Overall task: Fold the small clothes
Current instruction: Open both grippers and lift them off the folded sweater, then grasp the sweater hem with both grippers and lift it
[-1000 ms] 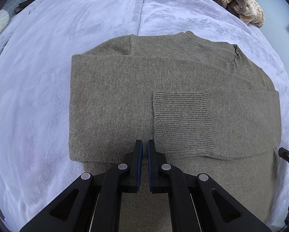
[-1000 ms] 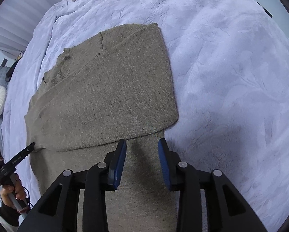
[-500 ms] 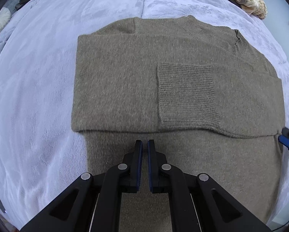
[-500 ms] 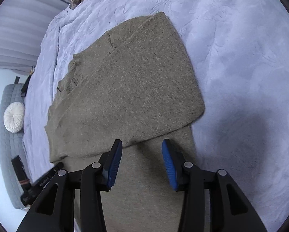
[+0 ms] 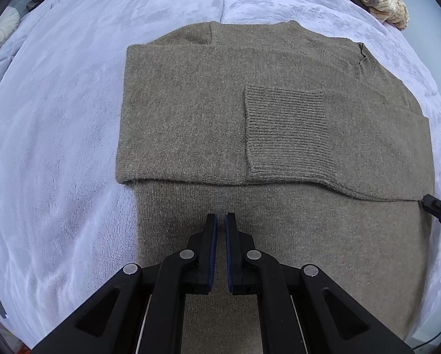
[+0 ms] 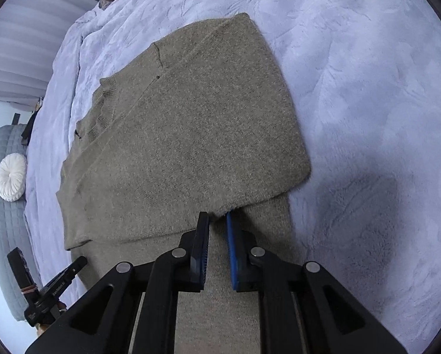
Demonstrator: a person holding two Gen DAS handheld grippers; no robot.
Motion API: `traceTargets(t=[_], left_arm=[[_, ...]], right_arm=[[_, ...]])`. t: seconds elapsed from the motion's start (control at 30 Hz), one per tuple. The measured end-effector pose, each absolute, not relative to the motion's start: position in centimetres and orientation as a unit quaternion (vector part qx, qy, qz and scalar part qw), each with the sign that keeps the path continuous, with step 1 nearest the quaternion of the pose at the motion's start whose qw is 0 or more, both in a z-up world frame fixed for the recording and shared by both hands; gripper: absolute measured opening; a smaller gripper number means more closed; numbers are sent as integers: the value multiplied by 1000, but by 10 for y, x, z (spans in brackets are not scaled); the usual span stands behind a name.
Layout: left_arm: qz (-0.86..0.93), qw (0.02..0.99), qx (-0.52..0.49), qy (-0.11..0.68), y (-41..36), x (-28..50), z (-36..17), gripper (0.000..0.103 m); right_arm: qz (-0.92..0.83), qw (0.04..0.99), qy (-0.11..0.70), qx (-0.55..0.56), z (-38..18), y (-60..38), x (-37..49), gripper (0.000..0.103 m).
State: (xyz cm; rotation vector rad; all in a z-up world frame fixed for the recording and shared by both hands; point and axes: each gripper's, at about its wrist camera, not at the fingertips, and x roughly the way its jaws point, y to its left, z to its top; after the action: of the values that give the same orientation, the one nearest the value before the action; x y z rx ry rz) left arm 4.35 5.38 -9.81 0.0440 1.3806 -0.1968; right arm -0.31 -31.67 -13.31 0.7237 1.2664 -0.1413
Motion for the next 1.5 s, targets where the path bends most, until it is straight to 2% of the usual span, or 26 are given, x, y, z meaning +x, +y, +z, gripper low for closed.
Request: traceTargets(t=[0.07, 0.1, 0.13, 0.17, 0.2, 0.37, 0.5, 0.57, 0.6, 0.8, 0.9, 1.5], left_arm=[[-90, 765, 17, 638, 55, 42, -97, 7], [-89, 764, 16, 639, 57, 39, -97, 27], [-88, 763, 14, 640, 59, 37, -97, 52], [-82, 765, 14, 638, 60, 36, -96, 97], [-73, 774, 18, 629, 60, 33, -92, 103], [-79, 775, 41, 626, 55, 22, -87, 103], [-74, 770, 44, 632, 56, 14, -84, 103], [-72, 769, 45, 634, 59, 9, -82, 103], [-72, 769, 46, 634, 62, 6, -81, 103], [-75, 772, 62, 629, 59, -10, -70, 103], [-82, 772, 61, 628, 61, -20, -64, 103], [-111, 752, 47, 648, 73, -43, -59, 103]], right_arm=[[-60, 746, 581, 320, -129, -313, -6, 18], [-57, 747, 581, 319, -128, -312, -9, 25], [-55, 747, 581, 319, -126, -311, -11, 37], [-54, 747, 580, 319, -124, -309, -13, 42], [-52, 749, 579, 319, -122, -308, -16, 45], [-39, 750, 582, 313, -118, -297, -22, 47], [-38, 747, 582, 319, -115, -291, -30, 58], [-42, 748, 582, 315, -113, -288, -34, 70], [-44, 752, 581, 309, -111, -286, -36, 80], [-46, 772, 570, 278, -95, -276, -48, 87], [-46, 780, 569, 258, -89, -270, -53, 93], [-28, 733, 589, 338, -97, -268, -76, 94]])
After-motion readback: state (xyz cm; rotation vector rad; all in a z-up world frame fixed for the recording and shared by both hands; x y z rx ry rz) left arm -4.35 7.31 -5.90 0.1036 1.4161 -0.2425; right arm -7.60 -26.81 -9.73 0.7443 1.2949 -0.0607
